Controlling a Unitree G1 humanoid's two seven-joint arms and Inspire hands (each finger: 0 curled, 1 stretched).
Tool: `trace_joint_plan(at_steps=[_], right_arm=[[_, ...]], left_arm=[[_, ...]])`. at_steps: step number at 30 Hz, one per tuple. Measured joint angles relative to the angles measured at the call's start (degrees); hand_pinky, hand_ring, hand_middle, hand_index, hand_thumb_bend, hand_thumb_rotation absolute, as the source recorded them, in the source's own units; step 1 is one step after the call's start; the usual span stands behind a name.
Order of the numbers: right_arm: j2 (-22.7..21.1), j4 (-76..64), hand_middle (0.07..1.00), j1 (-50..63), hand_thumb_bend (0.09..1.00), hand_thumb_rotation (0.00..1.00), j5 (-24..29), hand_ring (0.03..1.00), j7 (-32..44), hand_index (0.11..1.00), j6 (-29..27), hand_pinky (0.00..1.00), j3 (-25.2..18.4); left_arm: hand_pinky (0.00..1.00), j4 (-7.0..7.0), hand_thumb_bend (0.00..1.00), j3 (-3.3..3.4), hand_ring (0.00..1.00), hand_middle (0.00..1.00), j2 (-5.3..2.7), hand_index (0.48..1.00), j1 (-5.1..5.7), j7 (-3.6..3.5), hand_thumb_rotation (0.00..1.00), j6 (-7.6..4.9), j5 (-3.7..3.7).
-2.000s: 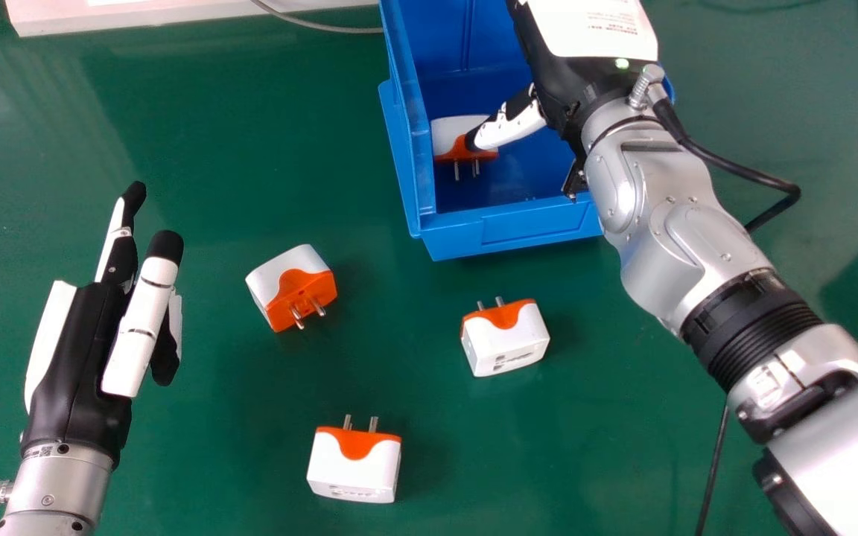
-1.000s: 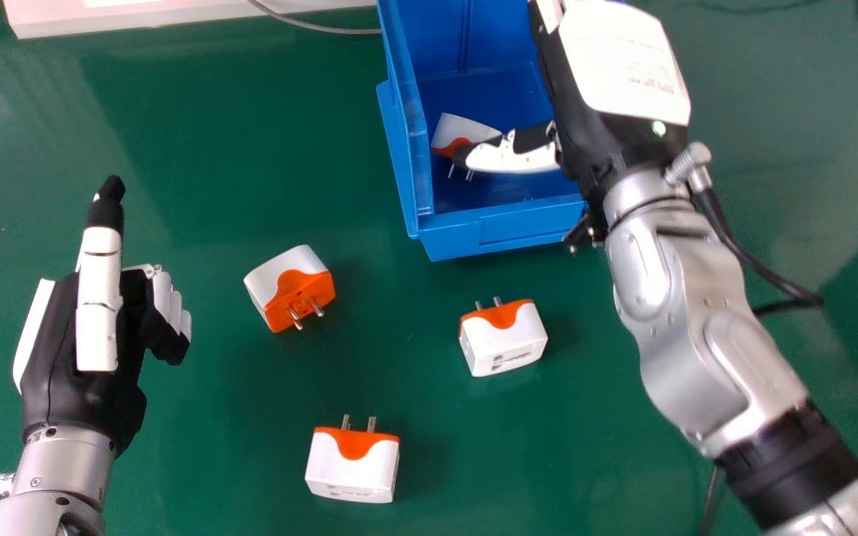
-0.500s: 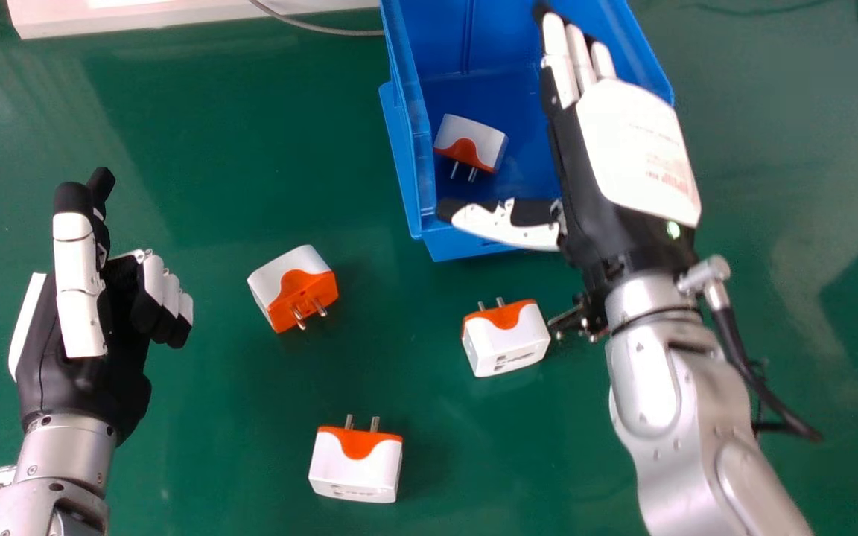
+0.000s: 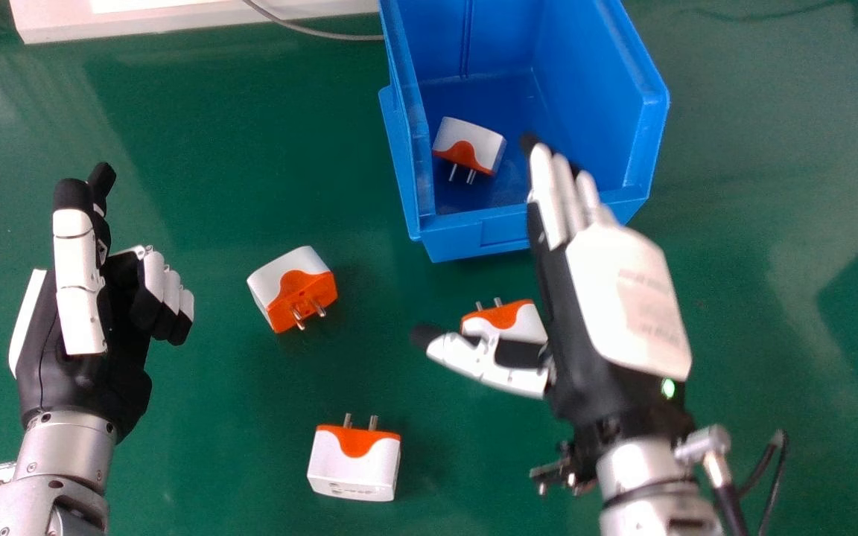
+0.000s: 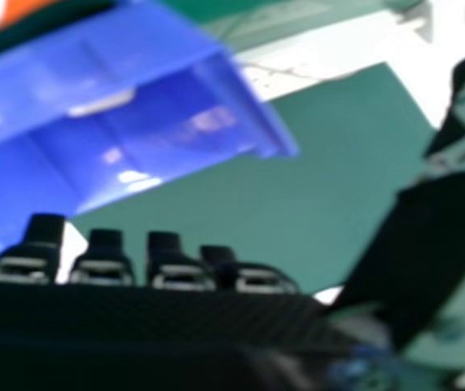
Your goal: Pick all objects and put in blue box
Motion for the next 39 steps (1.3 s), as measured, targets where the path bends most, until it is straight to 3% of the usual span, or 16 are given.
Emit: trace_joint_plan(at_steps=[10,19,24,27,32,35,39], right_arm=[[-0.47,-0.80,1.000,4.99,0.534,0.42,-1.17,1.000,-2.47,1.000,-2.33,0.96,-0.64],[-0.66,-0.76,1.000,6.71,0.529,0.42,-1.16,1.000,-2.54,0.997,-2.30,0.97,-1.80],[-0.63,0.20,1.000,6.91,0.531,0.42,-1.10,1.000,-2.68,0.996,-2.30,0.97,-1.84],[-0.49,1.37,1.000,7.02,0.532,0.42,-1.12,0.998,-3.13,0.995,-2.30,0.96,-1.83],[-0.40,3.56,1.000,7.61,0.531,0.42,-1.32,0.992,-3.41,0.988,-2.30,0.95,-1.74],[-0.37,4.85,1.000,7.71,0.531,0.42,-1.27,0.991,-3.44,0.986,-2.32,0.95,-1.51],[-0.24,7.08,1.000,7.05,0.534,0.43,-1.01,0.989,-3.30,0.983,-2.82,0.94,-1.03]], left_arm=[[0.00,0.07,0.66,0.09,0.00,0.00,-0.32,1.000,0.01,0.42,1.00,-0.02,1.13],[0.00,0.19,0.66,0.07,0.00,0.00,-0.39,1.000,-0.04,1.32,1.00,-0.02,1.50],[0.00,0.19,0.66,-0.13,0.00,0.00,-0.62,1.000,-0.78,2.18,1.00,0.00,1.87],[0.00,0.23,0.66,-0.58,0.00,0.00,-1.12,1.000,-1.33,2.50,1.00,-0.01,2.39],[0.00,0.25,0.66,-1.23,0.00,0.00,-2.52,1.000,-1.32,3.06,1.00,-0.05,3.44],[0.00,0.20,0.66,-1.32,0.00,0.00,-2.62,1.000,-1.21,3.49,1.00,-0.20,4.17],[0.00,0.22,0.66,-1.39,0.00,0.00,-2.63,1.000,-1.14,3.54,1.00,-0.60,4.99]])
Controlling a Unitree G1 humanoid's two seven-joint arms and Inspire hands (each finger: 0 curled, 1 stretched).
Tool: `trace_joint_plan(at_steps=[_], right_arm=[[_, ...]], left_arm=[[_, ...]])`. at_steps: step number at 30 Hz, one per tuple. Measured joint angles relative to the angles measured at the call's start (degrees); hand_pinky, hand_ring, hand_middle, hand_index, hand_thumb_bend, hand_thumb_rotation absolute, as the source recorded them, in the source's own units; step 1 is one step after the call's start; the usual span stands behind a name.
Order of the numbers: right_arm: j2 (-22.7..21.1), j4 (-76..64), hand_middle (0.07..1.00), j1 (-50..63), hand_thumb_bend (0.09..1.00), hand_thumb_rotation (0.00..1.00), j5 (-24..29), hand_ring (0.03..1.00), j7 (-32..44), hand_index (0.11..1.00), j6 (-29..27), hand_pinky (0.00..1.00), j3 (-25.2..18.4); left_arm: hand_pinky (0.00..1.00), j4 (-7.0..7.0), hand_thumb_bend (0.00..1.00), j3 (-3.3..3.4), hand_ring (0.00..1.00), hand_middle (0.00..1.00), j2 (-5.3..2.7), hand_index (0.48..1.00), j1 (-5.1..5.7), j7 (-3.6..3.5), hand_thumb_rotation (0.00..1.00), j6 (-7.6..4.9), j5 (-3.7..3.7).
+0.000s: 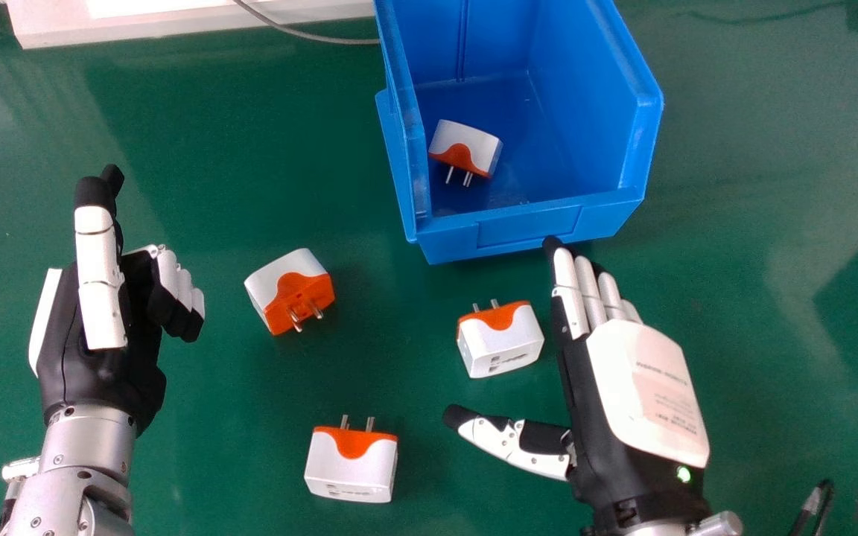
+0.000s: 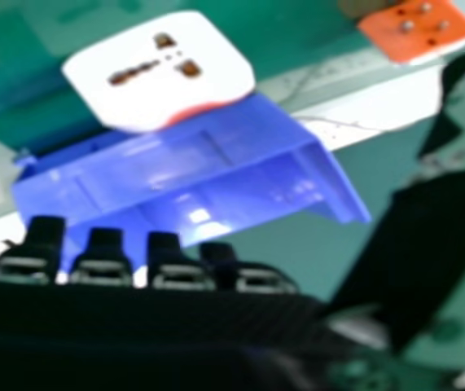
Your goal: Pick all objects and put in blue box
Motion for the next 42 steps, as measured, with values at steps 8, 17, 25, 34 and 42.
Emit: trace_joint_plan(at_steps=[8,17,25,34,42], right_arm=[[0.75,3.95,1.000,-1.31,0.536,0.43,0.32,0.978,1.62,0.976,-0.16,0.93,0.61],[2.69,9.21,0.998,-6.36,0.530,0.41,1.61,0.957,3.85,0.953,1.80,0.91,-0.27],[2.69,10.61,0.987,-9.26,0.522,0.39,1.95,0.941,5.50,0.940,3.53,0.88,-1.06],[1.63,11.28,0.970,-12.24,0.528,0.39,1.50,0.929,6.06,0.924,4.21,0.87,-1.33],[-0.68,11.54,0.965,-14.85,0.527,0.39,1.50,0.925,6.76,0.921,4.18,0.86,-2.19]], left_arm=[[0.00,0.16,0.66,-0.24,0.00,0.00,-0.01,1.000,0.00,-0.03,1.00,-0.78,0.56],[0.00,1.14,0.66,-0.25,0.00,0.00,0.00,1.000,0.01,-0.22,1.00,-1.17,0.54],[0.00,1.17,0.65,-0.17,0.00,0.00,0.04,1.000,0.21,-0.37,1.00,-1.24,0.54],[0.00,1.15,0.65,-0.14,0.00,0.00,0.11,1.000,0.48,-0.40,1.00,-1.26,0.57],[0.00,1.03,0.65,0.24,0.00,0.00,0.19,1.000,1.13,-0.66,1.00,-1.27,0.57]])
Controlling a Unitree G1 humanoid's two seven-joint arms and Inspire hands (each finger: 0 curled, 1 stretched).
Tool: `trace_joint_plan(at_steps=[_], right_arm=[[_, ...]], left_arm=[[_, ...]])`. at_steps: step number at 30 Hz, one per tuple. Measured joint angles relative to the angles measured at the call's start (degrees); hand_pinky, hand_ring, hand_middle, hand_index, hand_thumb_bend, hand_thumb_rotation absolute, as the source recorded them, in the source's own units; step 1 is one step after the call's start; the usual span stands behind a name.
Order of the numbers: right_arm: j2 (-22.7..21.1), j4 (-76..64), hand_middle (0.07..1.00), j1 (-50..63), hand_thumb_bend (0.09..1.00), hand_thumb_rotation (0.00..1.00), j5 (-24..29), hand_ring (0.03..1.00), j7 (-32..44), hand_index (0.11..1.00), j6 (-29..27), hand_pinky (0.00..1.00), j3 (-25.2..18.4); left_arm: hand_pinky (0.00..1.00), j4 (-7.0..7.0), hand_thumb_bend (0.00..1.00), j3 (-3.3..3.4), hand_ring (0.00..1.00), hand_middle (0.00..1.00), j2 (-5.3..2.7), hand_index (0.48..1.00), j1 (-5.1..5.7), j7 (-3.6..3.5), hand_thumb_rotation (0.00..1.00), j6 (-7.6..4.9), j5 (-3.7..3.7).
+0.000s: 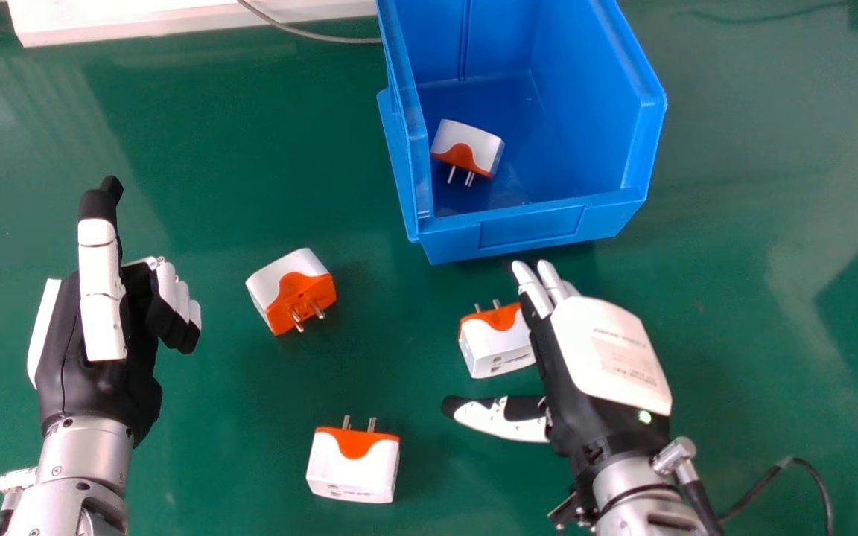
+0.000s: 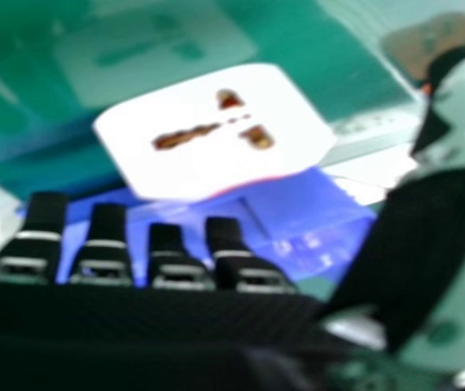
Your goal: Pick all objects and put in blue box
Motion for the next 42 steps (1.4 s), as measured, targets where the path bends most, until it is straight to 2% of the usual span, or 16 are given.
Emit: trace_joint_plan(at_steps=[12,20,42], right_arm=[[-4.15,3.53,0.962,-4.94,0.519,0.37,0.32,0.929,4.84,0.906,-0.40,0.86,-0.27],[-6.63,6.12,0.961,-8.51,0.522,0.40,0.09,0.933,8.48,0.899,-0.79,0.87,-0.22],[-7.03,14.73,0.916,-16.91,0.483,0.38,-0.34,0.890,8.93,0.841,-2.14,0.81,0.63]], left_arm=[[0.00,-0.89,0.65,0.07,0.00,0.00,0.03,1.000,0.57,-0.46,1.00,0.01,0.00],[0.00,-0.94,0.65,0.14,0.00,0.00,0.05,1.000,0.77,-0.57,1.00,0.02,-0.02],[0.00,-1.46,0.65,-0.03,0.00,0.00,0.04,1.000,0.94,-0.60,1.00,0.09,-0.03]])
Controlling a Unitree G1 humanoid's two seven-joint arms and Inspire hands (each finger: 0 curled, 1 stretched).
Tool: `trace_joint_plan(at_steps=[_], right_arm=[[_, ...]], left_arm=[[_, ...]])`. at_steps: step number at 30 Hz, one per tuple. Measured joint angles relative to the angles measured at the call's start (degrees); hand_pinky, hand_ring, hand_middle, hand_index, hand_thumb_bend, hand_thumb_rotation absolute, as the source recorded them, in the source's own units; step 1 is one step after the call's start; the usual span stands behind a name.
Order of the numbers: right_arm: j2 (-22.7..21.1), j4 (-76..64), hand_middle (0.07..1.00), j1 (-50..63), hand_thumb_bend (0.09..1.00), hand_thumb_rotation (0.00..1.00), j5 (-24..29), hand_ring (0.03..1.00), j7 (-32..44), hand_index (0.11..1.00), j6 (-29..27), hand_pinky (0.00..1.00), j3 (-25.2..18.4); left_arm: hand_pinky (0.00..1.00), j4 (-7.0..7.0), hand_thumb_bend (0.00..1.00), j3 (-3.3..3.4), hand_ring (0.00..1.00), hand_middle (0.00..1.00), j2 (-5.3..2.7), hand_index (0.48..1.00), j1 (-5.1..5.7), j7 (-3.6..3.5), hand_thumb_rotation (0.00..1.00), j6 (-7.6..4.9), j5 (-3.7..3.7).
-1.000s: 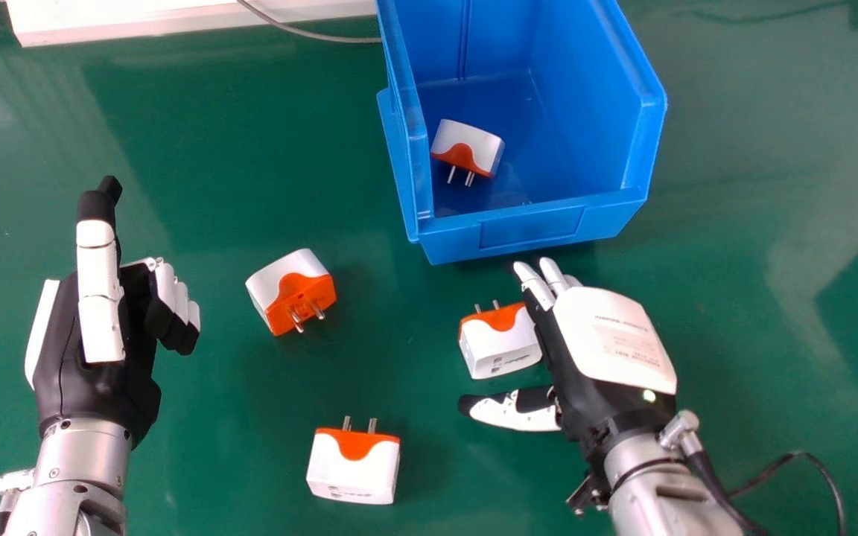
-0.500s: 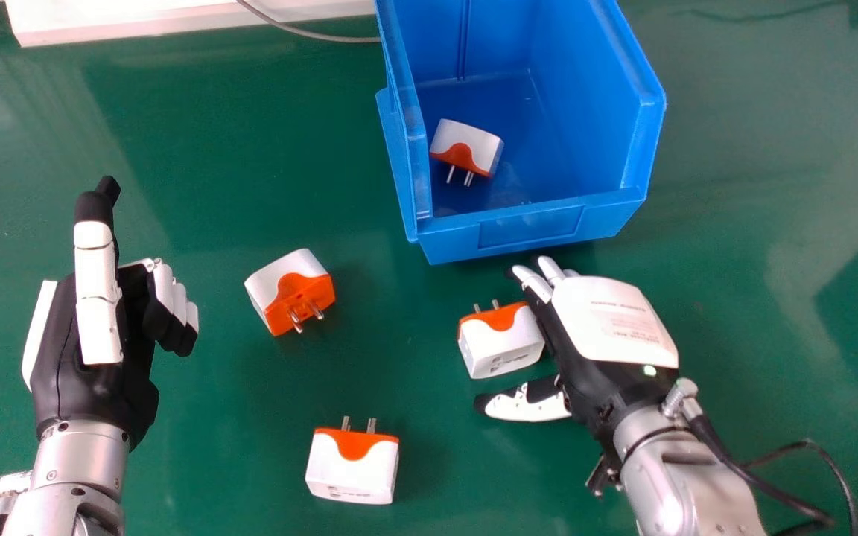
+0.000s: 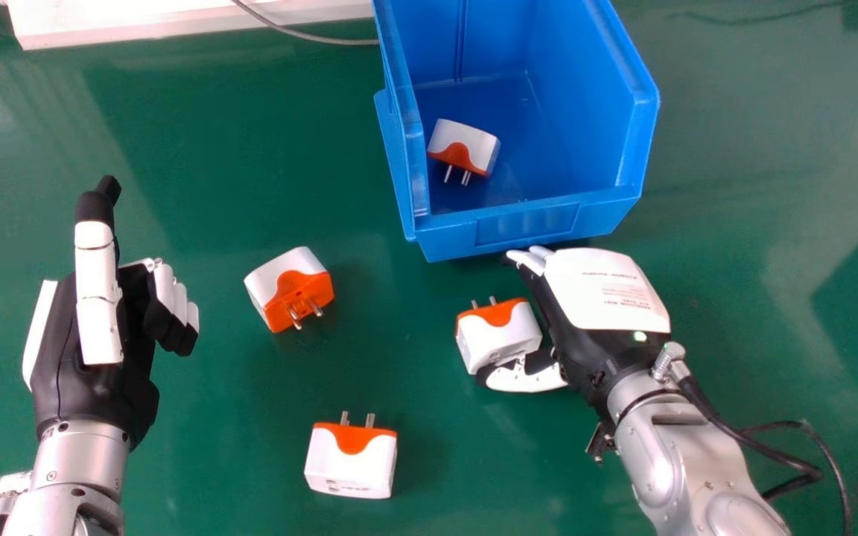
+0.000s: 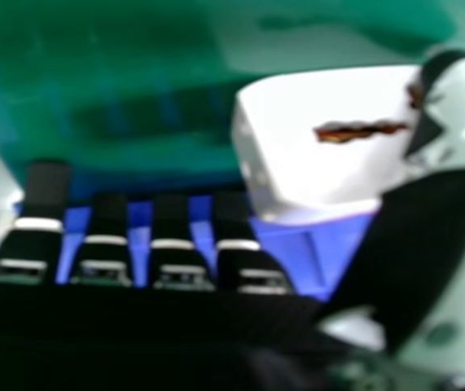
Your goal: Pick all objects and put in blue box
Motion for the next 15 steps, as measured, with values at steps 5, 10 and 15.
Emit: trace_joint_plan(at_steps=[5,10,15], right_arm=[[0.01,0.69,0.912,-0.71,0.488,0.38,-0.30,0.887,-0.03,0.839,-0.01,0.81,0.33],[-0.38,1.61,0.910,-2.11,0.499,0.40,-1.23,0.886,1.23,0.836,-0.09,0.80,0.92],[-1.37,1.78,0.909,-3.26,0.511,0.40,-1.47,0.884,3.10,0.839,-0.62,0.80,1.53]], left_arm=[[0.00,-0.21,0.65,-0.07,0.00,0.00,0.00,1.000,0.01,0.04,1.00,0.02,0.00],[0.00,-0.21,0.65,-0.06,0.00,0.00,0.00,1.000,0.01,0.03,1.00,0.02,0.00],[0.00,-0.21,0.65,-0.07,0.00,0.00,-0.01,1.000,0.02,0.04,1.00,0.02,0.00]])
